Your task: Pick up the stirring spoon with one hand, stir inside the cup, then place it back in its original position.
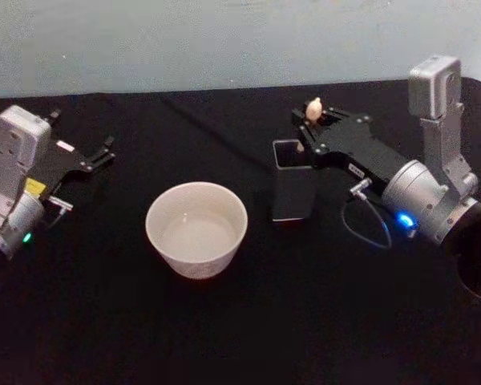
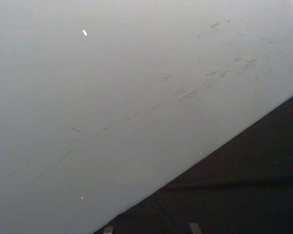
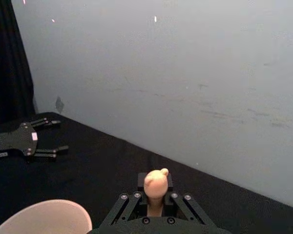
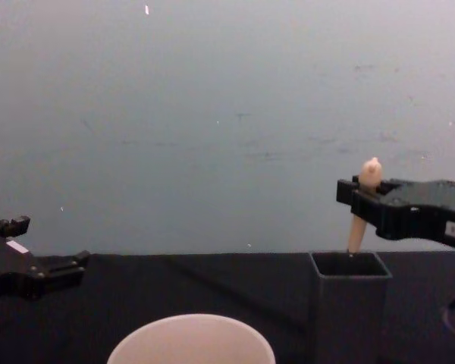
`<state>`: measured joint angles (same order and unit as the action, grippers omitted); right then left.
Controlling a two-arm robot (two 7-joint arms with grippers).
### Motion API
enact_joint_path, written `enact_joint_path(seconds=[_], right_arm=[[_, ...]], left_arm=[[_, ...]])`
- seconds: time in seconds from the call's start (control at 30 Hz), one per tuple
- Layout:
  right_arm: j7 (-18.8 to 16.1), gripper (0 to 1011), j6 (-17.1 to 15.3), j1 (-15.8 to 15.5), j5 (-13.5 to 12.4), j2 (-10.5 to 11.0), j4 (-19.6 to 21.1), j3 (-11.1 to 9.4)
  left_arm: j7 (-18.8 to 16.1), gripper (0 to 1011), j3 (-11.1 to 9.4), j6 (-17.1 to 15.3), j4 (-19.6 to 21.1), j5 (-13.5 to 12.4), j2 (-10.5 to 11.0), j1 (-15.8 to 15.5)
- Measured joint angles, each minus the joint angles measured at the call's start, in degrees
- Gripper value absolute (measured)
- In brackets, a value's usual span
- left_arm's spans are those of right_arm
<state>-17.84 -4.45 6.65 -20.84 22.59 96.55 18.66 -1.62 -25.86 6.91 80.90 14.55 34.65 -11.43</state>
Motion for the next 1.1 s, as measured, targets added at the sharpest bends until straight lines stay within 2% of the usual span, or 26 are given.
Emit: enact_joint_path(seconds=[0.73, 1.1], right_arm=[[2.46, 170, -0.74, -0.77, 4.23, -3.19, -1.31, -0.34], [2.32, 169, -1.81, -1.10, 5.59, -3.90, -1.30, -0.61]], left_arm=[[0.00, 1002, 0.00, 0.00, 0.00, 0.00, 0.00, 0.00], [0.00, 1001, 0.00, 0.00, 0.00, 0.00, 0.00, 0.00]])
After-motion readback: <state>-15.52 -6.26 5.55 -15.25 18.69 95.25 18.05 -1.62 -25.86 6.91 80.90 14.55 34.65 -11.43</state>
